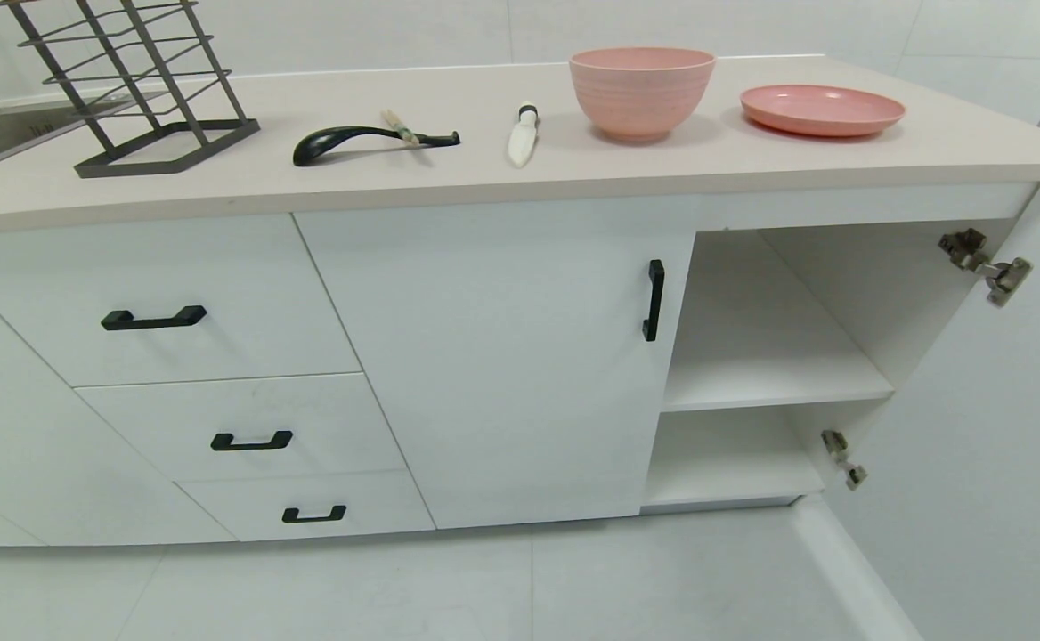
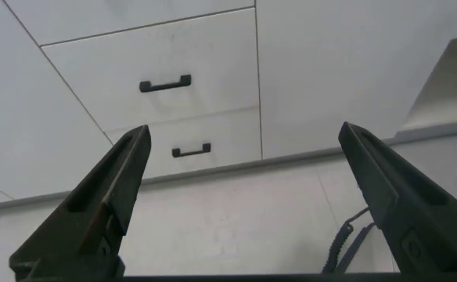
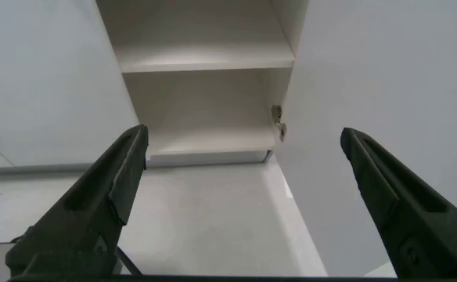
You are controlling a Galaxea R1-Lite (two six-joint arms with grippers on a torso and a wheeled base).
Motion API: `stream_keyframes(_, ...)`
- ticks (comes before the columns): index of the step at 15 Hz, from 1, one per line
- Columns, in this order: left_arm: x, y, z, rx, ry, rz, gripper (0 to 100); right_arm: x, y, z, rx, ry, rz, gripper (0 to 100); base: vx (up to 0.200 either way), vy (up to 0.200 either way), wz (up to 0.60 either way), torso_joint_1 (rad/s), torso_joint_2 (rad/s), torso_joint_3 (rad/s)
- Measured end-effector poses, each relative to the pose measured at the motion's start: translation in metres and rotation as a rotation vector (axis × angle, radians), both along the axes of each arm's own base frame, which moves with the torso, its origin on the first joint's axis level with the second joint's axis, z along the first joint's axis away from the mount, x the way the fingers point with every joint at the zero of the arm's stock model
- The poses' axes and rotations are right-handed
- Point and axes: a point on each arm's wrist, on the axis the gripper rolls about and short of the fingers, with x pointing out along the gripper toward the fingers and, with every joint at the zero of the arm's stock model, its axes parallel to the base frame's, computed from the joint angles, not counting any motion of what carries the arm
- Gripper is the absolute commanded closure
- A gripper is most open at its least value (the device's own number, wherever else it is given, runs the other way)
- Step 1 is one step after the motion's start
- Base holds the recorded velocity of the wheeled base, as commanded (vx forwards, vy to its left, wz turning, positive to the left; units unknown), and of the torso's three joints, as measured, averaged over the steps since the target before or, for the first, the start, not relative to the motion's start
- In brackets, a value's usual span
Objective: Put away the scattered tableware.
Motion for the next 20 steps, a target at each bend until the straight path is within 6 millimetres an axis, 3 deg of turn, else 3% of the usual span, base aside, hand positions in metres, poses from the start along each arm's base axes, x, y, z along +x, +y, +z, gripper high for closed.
stream_keyframes(5, -0.0004, 0.0005, -0.0004, -0.026, -0.006, 0.025, 0, 0.0, 0.0004, -0.0006, 0.002, 0.001, 0.017, 0, 0.0, 0.0, 0.0, 0.0, 0.0, 0.0)
stream_keyframes(11, -0.0005, 0.0011, -0.0003, -0.111, -0.007, 0.051, 0, -0.0001, 0.0004, -0.0008, 0.008, 0.002, 0.016, 0, 0.0, -0.2, 0.0, 0.004, 0.0, 0.002)
stream_keyframes(20, -0.0004, 0.0016, -0.0004, -0.135, -0.007, 0.07, 0, -0.0001, 0.0004, -0.0008, 0.009, 0.003, 0.017, 0, 0.0, 0.0, -0.2, 0.0, 0.0, 0.001)
